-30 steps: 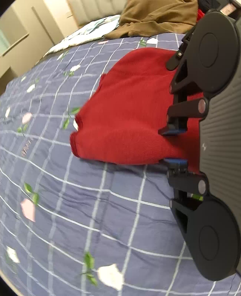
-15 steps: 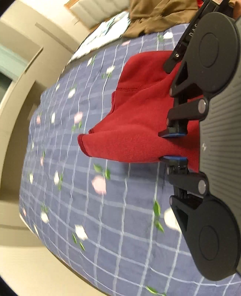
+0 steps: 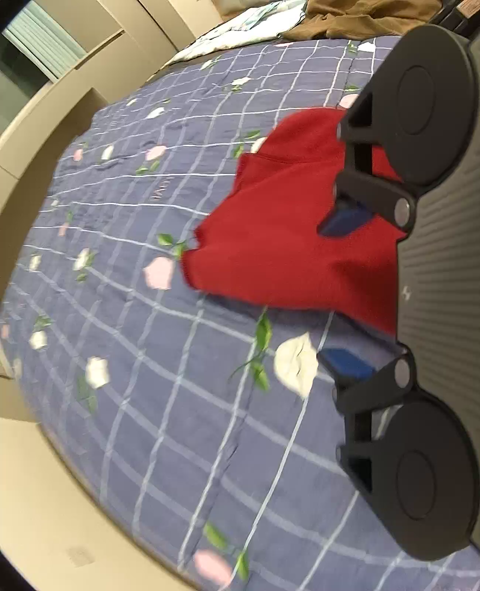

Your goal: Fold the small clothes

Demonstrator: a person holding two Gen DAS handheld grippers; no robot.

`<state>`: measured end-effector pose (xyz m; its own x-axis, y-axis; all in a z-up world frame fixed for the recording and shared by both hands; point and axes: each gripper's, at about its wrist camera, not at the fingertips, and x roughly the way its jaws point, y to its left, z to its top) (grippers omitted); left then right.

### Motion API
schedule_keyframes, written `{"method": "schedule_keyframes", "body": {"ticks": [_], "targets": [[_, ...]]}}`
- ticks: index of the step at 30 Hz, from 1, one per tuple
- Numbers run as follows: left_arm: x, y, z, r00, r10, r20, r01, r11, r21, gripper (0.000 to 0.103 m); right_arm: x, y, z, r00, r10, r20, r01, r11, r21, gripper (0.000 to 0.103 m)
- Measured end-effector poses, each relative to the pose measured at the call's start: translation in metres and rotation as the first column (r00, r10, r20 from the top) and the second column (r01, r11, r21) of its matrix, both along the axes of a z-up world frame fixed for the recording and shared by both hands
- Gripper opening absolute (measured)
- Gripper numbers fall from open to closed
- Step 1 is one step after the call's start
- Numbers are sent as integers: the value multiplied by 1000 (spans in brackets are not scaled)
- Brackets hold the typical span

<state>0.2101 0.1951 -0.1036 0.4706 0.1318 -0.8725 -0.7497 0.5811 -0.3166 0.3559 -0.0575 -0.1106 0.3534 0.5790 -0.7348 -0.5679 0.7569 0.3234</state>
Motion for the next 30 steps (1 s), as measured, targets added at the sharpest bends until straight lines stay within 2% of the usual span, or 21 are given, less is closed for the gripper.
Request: {"method": "schedule_keyframes", "body": {"ticks": [1,3,7,9,12,16,20,23,26,30], "targets": [[-6,-4,11,1000,0,8,0,1000,24,84,-5,-4,8,1000,8,22,-8,1000,3,48],[-16,-14,33,1000,-10,17,8,998,66,91,-17,-14,25,997,11,77,-12,1000,9,64],[-40,-38,79,999,-31,20,28,987,156,100,-44,-30,64,990,17,139,-21,999,27,75],[-52,-53,101,999,-44,19,39,977,207,102,-56,-40,86,989,11,151,-18,999,45,86],[-71,-75,129,997,-78,16,71,962,263,102,-82,-57,117,983,12,181,-25,997,70,96],[-98,-97,153,993,-114,28,100,946,307,102,-120,-74,148,970,8,244,-27,997,72,101],[-122,-111,159,985,-165,39,144,934,326,102,-158,-91,169,957,-25,287,2,997,82,102],[-141,-120,158,977,-209,30,189,927,324,102,-184,-102,176,960,-69,270,51,996,74,102],[-161,-131,153,964,-266,5,248,904,348,102,-211,-111,178,962,-86,257,73,996,59,102],[-183,-147,145,938,-346,-14,327,872,365,102,-247,-120,177,956,-77,284,75,997,17,102]]}}
